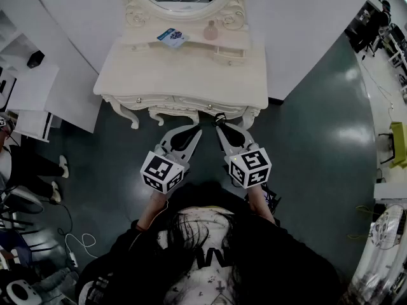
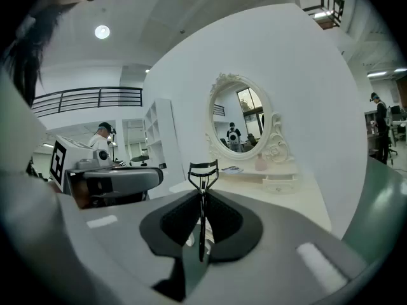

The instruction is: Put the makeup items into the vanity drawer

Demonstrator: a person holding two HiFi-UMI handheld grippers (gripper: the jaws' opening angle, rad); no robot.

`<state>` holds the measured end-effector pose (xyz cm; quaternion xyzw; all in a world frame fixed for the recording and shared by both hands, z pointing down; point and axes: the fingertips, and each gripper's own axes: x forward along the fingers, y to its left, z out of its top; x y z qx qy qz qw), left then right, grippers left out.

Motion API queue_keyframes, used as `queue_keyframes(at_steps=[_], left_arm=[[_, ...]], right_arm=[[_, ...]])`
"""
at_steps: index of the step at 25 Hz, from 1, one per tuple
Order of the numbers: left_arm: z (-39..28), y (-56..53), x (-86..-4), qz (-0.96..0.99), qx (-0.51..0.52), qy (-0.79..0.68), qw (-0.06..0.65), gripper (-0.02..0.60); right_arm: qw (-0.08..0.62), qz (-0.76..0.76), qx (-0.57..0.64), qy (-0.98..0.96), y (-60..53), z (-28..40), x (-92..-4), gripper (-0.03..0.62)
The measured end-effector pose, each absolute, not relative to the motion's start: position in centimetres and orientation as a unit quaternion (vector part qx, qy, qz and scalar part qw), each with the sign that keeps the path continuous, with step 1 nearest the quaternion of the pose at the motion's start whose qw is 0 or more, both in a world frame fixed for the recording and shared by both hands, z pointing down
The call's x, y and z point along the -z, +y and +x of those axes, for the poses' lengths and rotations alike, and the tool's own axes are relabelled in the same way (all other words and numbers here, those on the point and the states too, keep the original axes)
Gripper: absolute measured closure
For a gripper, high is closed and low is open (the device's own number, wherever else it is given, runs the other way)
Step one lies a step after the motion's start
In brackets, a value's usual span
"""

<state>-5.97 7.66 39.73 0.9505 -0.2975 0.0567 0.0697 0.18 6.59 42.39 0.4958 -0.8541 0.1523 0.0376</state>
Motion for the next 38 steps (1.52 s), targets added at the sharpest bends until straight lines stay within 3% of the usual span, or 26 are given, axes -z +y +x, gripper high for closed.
queue_keyframes(at_steps=[38], left_arm=[[1.8, 7.4, -41.9, 0.941, -0.075, -0.318, 0.086, 0.562]], right_arm=[[0.058, 0.487, -0.173, -0.854, 7.2, 8.8, -45.4, 0.557]])
